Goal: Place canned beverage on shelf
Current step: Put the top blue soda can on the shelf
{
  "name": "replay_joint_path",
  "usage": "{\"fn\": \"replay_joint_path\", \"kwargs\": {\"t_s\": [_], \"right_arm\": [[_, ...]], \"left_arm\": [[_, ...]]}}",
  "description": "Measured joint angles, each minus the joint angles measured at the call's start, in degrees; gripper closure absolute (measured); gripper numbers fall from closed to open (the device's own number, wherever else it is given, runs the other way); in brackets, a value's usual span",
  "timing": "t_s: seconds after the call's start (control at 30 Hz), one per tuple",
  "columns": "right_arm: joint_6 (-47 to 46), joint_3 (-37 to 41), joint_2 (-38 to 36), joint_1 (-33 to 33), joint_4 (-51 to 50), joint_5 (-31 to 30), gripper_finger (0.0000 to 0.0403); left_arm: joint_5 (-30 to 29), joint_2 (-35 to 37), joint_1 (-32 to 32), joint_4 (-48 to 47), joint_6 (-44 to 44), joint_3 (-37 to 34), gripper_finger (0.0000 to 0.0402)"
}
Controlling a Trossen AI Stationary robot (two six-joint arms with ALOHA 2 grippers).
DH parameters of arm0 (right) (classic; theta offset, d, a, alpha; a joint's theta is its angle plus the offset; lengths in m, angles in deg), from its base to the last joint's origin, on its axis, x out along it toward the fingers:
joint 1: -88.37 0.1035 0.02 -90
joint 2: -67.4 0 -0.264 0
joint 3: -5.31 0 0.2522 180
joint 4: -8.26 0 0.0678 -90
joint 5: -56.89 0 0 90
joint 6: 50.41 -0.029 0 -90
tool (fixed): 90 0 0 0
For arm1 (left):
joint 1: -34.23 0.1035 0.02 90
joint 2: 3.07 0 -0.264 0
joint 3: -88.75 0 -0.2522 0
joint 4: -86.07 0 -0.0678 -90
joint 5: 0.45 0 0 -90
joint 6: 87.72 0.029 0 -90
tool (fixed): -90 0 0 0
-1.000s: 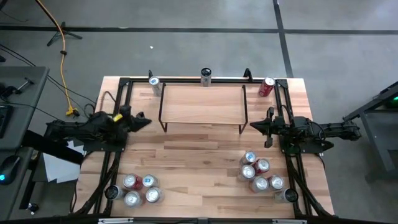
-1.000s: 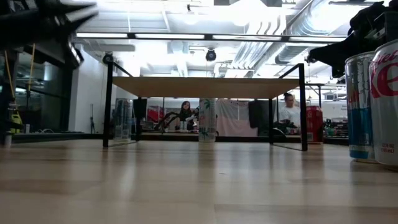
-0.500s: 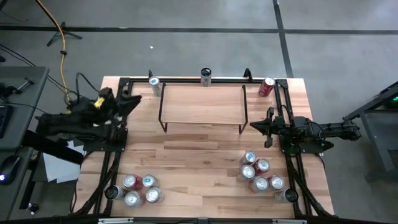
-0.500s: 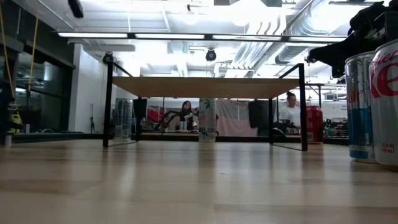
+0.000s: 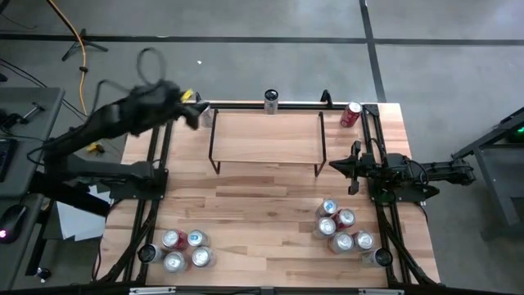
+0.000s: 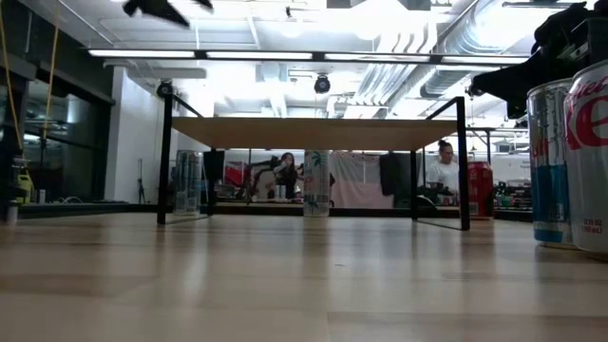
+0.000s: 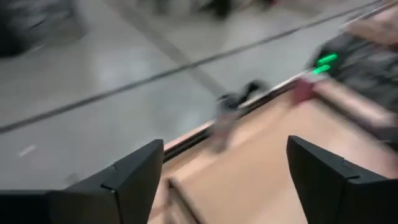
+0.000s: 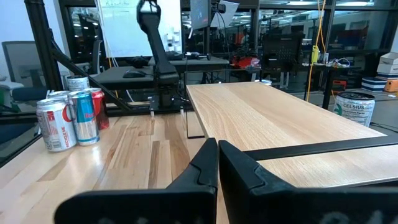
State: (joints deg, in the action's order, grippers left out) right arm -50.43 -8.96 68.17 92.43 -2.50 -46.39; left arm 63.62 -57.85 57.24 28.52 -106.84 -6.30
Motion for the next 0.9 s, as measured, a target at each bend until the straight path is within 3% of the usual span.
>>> {"fn": "replay_joint_path", "kwargs": {"t_s": [0.1, 0.23, 0.3, 0.4, 0.6, 0.9], "right_arm": [[0.0, 0.0, 0.0, 0.0, 0.0, 0.0, 0.0402], [0.0, 0.0, 0.0, 0.0, 0.0, 0.0, 0.0402], [0.0, 0.0, 0.0, 0.0, 0.0, 0.0, 0.0402], [0.0, 0.0, 0.0, 0.0, 0.0, 0.0, 0.0402], [0.0, 0.0, 0.0, 0.0, 0.0, 0.0, 0.0402], [0.0, 0.0, 0.0, 0.0, 0.0, 0.0, 0.0402]], "left_arm": [[2.6, -5.9, 8.2, 0.1, 1.4, 1.7, 0.0110], [14.2, -14.6, 20.6, -1.7, 0.5, 6.0, 0.0110], [19.1, -19.0, 25.2, -4.5, -0.5, 8.6, 0.0110], [21.5, -25.2, 30.3, -11.9, -0.8, 11.5, 0.0110], [25.3, -32.3, 34.2, -18.2, -0.1, 12.2, 0.0110], [25.2, -35.7, 34.4, -18.1, -0.2, 12.1, 0.0110]]}}
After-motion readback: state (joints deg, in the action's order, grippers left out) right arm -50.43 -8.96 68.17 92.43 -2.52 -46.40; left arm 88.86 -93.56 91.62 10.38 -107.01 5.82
